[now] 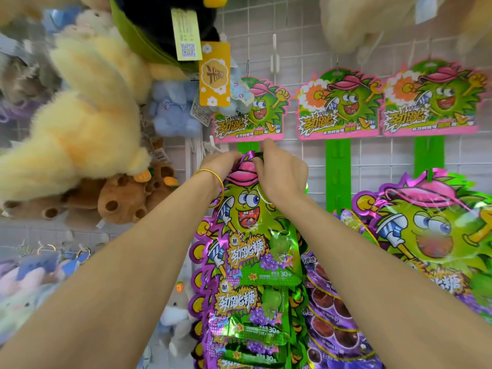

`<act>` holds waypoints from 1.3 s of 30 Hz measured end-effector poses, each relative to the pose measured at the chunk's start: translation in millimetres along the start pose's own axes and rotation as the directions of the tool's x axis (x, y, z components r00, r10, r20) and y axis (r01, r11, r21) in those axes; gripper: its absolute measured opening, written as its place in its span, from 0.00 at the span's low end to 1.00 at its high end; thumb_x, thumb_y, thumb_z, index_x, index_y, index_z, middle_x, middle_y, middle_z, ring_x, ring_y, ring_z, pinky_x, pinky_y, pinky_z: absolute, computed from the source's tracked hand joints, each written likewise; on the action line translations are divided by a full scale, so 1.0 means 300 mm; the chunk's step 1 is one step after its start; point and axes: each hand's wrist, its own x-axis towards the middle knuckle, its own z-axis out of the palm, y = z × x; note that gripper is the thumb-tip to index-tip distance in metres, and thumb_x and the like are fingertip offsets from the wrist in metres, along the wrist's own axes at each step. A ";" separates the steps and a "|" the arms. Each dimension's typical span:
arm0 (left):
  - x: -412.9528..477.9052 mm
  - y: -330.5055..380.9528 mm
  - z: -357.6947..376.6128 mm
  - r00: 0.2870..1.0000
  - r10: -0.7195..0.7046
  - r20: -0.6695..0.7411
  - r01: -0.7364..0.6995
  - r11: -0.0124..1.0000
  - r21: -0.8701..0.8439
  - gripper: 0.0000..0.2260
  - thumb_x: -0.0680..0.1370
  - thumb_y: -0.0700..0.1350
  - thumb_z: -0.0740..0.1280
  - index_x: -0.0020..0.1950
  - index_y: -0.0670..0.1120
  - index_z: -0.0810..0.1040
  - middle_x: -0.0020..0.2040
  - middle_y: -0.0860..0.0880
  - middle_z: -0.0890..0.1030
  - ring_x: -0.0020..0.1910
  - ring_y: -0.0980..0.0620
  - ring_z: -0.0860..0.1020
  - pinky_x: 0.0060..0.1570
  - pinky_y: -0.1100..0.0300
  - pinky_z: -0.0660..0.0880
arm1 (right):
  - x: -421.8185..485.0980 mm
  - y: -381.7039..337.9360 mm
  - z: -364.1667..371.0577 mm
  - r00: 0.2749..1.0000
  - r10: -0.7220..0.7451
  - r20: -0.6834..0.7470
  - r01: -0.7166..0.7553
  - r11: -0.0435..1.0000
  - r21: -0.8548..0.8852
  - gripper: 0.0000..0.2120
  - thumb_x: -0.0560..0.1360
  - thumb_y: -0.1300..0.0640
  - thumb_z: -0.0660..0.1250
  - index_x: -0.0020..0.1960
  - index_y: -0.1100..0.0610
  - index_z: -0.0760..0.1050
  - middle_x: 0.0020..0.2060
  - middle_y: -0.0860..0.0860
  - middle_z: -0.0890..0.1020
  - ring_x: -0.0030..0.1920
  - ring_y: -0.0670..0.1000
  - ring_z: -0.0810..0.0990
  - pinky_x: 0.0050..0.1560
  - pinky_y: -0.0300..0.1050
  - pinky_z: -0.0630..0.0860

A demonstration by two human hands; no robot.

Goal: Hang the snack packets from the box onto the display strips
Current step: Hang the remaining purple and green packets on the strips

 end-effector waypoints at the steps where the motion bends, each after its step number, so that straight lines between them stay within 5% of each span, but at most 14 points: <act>1: -0.001 0.001 0.001 1.000 -0.004 -0.008 0.004 1.000 -0.012 0.09 0.74 0.45 0.66 0.48 0.42 0.73 0.37 0.45 0.76 0.33 0.49 0.74 0.35 0.60 0.72 | 0.004 0.000 0.000 1.000 -0.001 0.000 0.001 1.000 -0.016 0.07 0.78 0.57 0.57 0.55 0.58 0.67 0.45 0.58 0.82 0.45 0.63 0.78 0.33 0.46 0.59; 7: 0.016 -0.012 0.001 0.999 0.050 0.003 -0.050 0.997 0.064 0.10 0.76 0.48 0.65 0.38 0.44 0.74 0.37 0.48 0.75 0.34 0.54 0.70 0.33 0.63 0.64 | -0.039 0.007 0.028 0.998 0.046 0.043 -0.047 0.999 0.015 0.06 0.78 0.57 0.58 0.53 0.58 0.69 0.46 0.59 0.82 0.46 0.63 0.79 0.35 0.46 0.62; 12: 0.030 -0.041 -0.017 0.999 0.036 0.011 -0.037 0.998 0.041 0.17 0.74 0.53 0.67 0.57 0.43 0.76 0.51 0.46 0.80 0.50 0.47 0.76 0.49 0.59 0.71 | -0.074 0.011 0.041 0.994 0.078 0.083 -0.081 0.996 0.039 0.08 0.79 0.53 0.58 0.53 0.58 0.69 0.48 0.58 0.82 0.49 0.63 0.79 0.37 0.46 0.63; 15: 0.023 -0.075 -0.036 0.990 0.135 0.032 -0.138 0.985 0.104 0.11 0.76 0.50 0.65 0.45 0.43 0.78 0.42 0.46 0.80 0.39 0.51 0.76 0.41 0.67 0.72 | -0.094 0.021 0.042 0.991 0.079 0.104 -0.086 0.995 0.058 0.10 0.79 0.51 0.58 0.53 0.58 0.69 0.48 0.58 0.81 0.49 0.63 0.78 0.39 0.48 0.64; 17: -0.010 -0.118 -0.043 0.945 0.324 0.045 -0.325 0.914 0.241 0.09 0.77 0.44 0.63 0.45 0.40 0.79 0.39 0.45 0.78 0.36 0.53 0.74 0.34 0.74 0.69 | -0.102 0.031 0.040 0.992 0.073 0.107 -0.079 0.995 0.052 0.12 0.79 0.48 0.59 0.54 0.57 0.69 0.48 0.57 0.82 0.50 0.62 0.79 0.39 0.48 0.65; 20: -0.051 -0.219 -0.051 0.827 0.560 0.054 -0.503 0.693 0.517 0.12 0.76 0.45 0.62 0.58 0.45 0.76 0.53 0.45 0.80 0.52 0.47 0.76 0.55 0.58 0.73 | -0.108 0.043 0.033 0.991 0.060 0.122 -0.066 0.997 0.043 0.15 0.78 0.46 0.59 0.55 0.57 0.69 0.50 0.56 0.80 0.51 0.61 0.78 0.40 0.48 0.66; 23: -0.102 -0.312 -0.036 0.731 0.681 0.050 -0.501 0.486 0.716 0.21 0.75 0.50 0.57 0.67 0.45 0.68 0.65 0.44 0.72 0.64 0.43 0.69 0.64 0.50 0.65 | -0.127 0.047 0.024 0.988 0.069 0.136 -0.073 0.997 0.030 0.20 0.77 0.44 0.60 0.60 0.58 0.70 0.55 0.56 0.76 0.55 0.60 0.76 0.45 0.51 0.71; 29: -0.282 -0.484 0.003 0.750 0.659 0.053 -0.465 0.469 0.751 0.27 0.77 0.54 0.51 0.74 0.46 0.57 0.76 0.45 0.56 0.74 0.48 0.55 0.73 0.47 0.53 | -0.327 0.095 0.033 0.962 -0.198 -0.186 0.167 0.971 -0.169 0.22 0.71 0.52 0.65 0.62 0.60 0.71 0.61 0.58 0.75 0.62 0.60 0.73 0.61 0.55 0.72; 33: -0.376 -0.586 0.027 0.745 0.650 0.154 -0.483 0.365 0.796 0.25 0.79 0.55 0.48 0.75 0.48 0.54 0.76 0.44 0.54 0.75 0.50 0.50 0.72 0.47 0.49 | -0.506 0.134 0.109 0.939 -0.344 -0.016 0.327 0.905 -0.273 0.24 0.76 0.51 0.56 0.70 0.58 0.65 0.71 0.56 0.67 0.70 0.59 0.66 0.70 0.58 0.62; 39: -0.411 -0.659 0.028 0.770 0.610 0.188 -0.425 0.269 0.864 0.25 0.79 0.55 0.49 0.75 0.50 0.55 0.76 0.42 0.55 0.75 0.45 0.53 0.72 0.45 0.51 | -0.613 0.145 0.145 0.953 -0.293 0.079 0.303 0.917 -0.258 0.25 0.76 0.56 0.62 0.71 0.58 0.64 0.72 0.56 0.65 0.71 0.59 0.64 0.70 0.58 0.62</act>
